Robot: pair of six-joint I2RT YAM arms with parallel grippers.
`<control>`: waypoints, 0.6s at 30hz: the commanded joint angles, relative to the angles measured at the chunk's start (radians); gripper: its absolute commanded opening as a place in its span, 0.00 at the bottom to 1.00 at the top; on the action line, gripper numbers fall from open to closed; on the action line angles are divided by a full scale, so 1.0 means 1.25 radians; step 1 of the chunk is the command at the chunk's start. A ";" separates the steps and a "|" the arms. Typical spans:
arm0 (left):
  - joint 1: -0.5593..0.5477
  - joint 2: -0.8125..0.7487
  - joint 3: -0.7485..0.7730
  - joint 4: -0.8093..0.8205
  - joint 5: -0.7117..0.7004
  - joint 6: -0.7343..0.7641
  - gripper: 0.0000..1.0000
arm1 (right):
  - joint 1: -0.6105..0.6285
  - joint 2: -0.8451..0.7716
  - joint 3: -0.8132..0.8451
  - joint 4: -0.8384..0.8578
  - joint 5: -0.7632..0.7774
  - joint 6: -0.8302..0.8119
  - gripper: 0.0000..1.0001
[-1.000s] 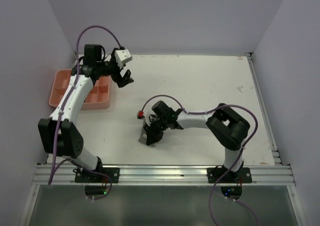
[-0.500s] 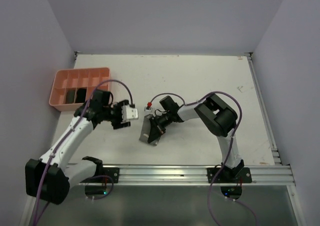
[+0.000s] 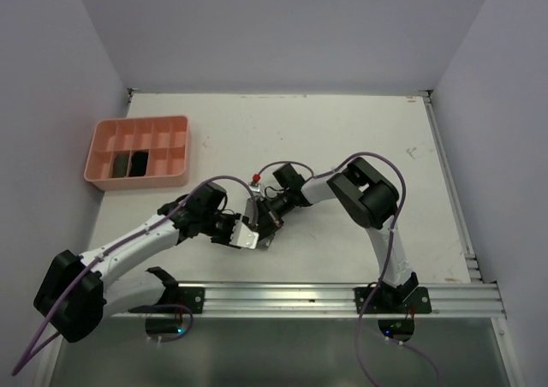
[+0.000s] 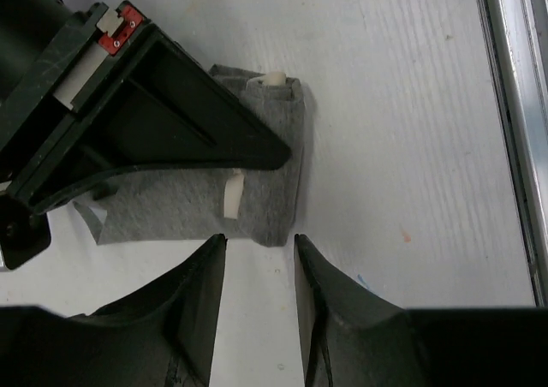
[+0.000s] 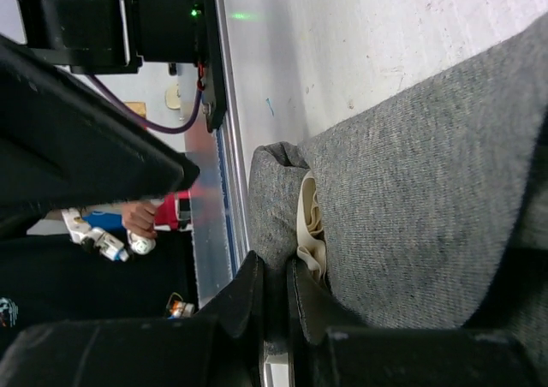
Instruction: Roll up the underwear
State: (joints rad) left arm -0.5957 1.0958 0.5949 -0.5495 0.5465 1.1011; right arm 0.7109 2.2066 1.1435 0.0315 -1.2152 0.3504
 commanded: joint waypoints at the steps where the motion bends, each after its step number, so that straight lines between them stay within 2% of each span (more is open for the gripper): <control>1: -0.053 0.015 -0.014 0.128 -0.030 -0.068 0.40 | -0.008 0.078 -0.032 -0.034 0.168 -0.024 0.00; 4: -0.106 0.045 -0.027 0.160 -0.070 -0.095 0.38 | -0.012 0.077 -0.046 0.001 0.168 -0.003 0.00; 8: -0.128 0.065 -0.038 0.182 -0.089 -0.109 0.40 | -0.015 0.077 -0.058 0.030 0.166 0.020 0.00; 14: -0.154 0.106 -0.067 0.257 -0.155 -0.127 0.44 | -0.018 0.077 -0.058 0.026 0.161 0.013 0.00; 18: -0.160 0.135 -0.075 0.289 -0.186 -0.134 0.43 | -0.018 0.080 -0.041 -0.009 0.161 -0.014 0.00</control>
State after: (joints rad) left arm -0.7883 1.2419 0.5228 -0.2775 0.3676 0.9611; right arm 0.7029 2.2116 1.1282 0.0944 -1.2179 0.4328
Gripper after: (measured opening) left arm 0.436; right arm 0.086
